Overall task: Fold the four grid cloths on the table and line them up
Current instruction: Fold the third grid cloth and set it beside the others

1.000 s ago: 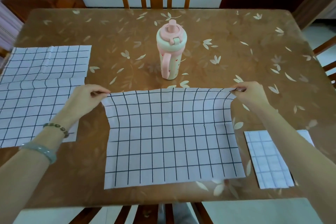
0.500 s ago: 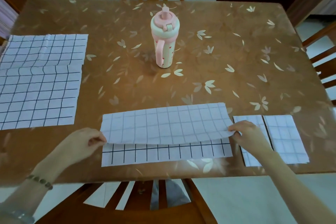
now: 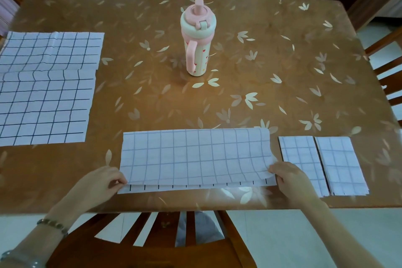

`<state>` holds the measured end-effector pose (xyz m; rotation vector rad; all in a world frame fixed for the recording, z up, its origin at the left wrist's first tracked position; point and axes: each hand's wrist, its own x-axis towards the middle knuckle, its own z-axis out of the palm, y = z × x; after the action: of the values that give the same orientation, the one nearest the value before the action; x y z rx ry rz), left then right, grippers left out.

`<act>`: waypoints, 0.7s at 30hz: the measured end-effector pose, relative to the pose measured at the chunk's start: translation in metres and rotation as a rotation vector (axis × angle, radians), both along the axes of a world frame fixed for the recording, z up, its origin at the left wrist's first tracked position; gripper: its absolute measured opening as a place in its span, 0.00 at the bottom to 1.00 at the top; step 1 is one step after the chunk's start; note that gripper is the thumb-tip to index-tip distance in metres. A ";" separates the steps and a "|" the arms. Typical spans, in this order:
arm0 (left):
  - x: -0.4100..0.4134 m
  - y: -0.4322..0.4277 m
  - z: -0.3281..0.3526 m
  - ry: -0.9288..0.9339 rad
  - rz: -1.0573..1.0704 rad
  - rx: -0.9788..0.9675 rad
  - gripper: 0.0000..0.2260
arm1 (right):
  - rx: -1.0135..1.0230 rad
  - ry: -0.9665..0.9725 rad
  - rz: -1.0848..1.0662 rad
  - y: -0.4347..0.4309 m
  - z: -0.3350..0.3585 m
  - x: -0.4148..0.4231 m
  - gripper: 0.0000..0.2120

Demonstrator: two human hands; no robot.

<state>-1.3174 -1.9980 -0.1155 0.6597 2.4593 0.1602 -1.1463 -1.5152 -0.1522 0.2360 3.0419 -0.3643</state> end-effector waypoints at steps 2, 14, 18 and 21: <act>0.004 -0.002 -0.005 0.002 0.000 -0.012 0.06 | 0.010 0.013 0.005 -0.001 -0.002 0.002 0.23; 0.008 0.052 -0.014 0.268 0.017 0.405 0.26 | -0.167 0.234 -0.161 -0.060 0.007 -0.049 0.18; -0.008 0.131 -0.035 0.386 0.004 0.321 0.24 | -0.216 0.217 -0.017 -0.137 -0.001 -0.115 0.23; -0.008 0.163 -0.058 0.400 -0.036 0.172 0.24 | -0.163 0.131 0.103 -0.180 -0.020 -0.144 0.25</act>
<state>-1.3256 -1.8346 -0.1736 0.8809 2.8351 0.2479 -1.2901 -1.6955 -0.1722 0.0467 3.1118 -0.6406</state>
